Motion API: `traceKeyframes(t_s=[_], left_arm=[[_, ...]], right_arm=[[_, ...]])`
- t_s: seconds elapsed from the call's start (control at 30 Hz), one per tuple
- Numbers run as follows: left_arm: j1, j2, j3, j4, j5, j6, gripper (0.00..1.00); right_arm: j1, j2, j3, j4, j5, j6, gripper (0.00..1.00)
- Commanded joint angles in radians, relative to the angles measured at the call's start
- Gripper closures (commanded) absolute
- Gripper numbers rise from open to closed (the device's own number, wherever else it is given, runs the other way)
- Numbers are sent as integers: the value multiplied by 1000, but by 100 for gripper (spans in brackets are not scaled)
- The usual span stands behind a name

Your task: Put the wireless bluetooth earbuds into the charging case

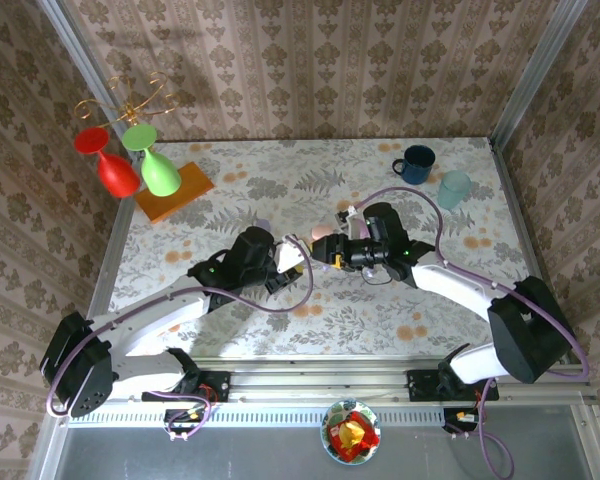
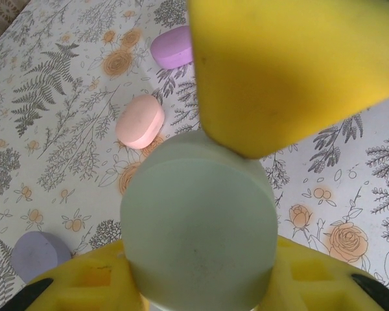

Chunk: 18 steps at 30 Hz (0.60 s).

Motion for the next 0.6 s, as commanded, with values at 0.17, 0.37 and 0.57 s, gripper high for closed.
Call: traceKeyframes(t_s=[0.17,0.37,0.57], left_arm=[[-15,-21,-18,30,39,10,77],[-20,-23,-13,42,42,11,77],[-21,-24,-11,40,43,3,77]], right_arm=[[29,-46,-12,96,-47,29,37],[33,21,22,43,-44,27,42],[31,30,18,6,-1,33,64]])
